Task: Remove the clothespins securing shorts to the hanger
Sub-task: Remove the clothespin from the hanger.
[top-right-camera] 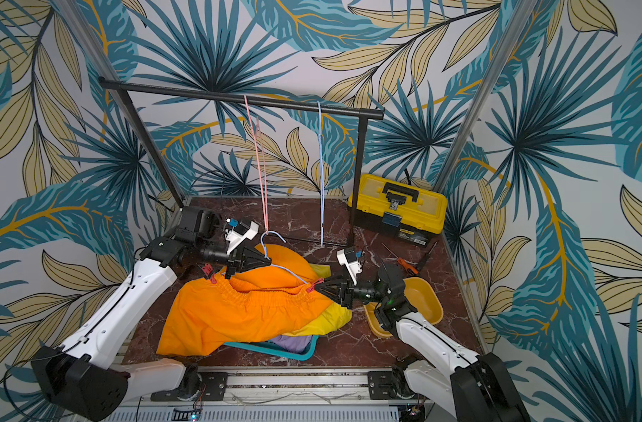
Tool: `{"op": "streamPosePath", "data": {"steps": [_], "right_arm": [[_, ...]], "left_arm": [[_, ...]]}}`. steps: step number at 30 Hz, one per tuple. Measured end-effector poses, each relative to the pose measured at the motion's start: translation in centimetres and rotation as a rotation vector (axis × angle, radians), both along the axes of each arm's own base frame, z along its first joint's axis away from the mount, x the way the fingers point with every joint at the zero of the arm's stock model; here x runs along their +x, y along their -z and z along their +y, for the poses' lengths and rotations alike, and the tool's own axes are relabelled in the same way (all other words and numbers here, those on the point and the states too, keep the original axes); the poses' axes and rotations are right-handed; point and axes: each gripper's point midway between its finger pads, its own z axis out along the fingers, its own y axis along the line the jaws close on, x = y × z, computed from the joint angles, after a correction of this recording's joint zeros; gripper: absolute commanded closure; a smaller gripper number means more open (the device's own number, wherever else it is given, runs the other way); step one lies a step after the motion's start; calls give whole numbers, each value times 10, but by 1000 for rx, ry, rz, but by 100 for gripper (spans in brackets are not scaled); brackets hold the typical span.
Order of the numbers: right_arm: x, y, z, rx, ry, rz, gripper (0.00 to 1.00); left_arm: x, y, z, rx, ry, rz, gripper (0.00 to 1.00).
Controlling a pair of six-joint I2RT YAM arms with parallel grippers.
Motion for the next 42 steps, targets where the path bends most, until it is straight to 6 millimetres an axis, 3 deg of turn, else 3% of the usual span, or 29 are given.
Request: {"op": "streamPosePath", "data": {"steps": [1,27,29,34,37,42], "right_arm": [[0,0,0,-2,6,-5,100],[7,-9,-10,1,129,-48,100],[8,-7,-9,-1,125,-35,90],[16,2,-3,-1,99,16,84],[20,6,-1,4,91,43,74],[21,-1,1,22,85,34,64]], "left_arm": [[0,0,0,0,0,0,100],[0,-2,-1,-9,6,-13,100],[0,-2,-1,-8,6,-15,100],[4,2,0,3,-5,-10,100],[7,5,1,12,-13,-1,100],[6,6,0,9,-6,3,100]]}}
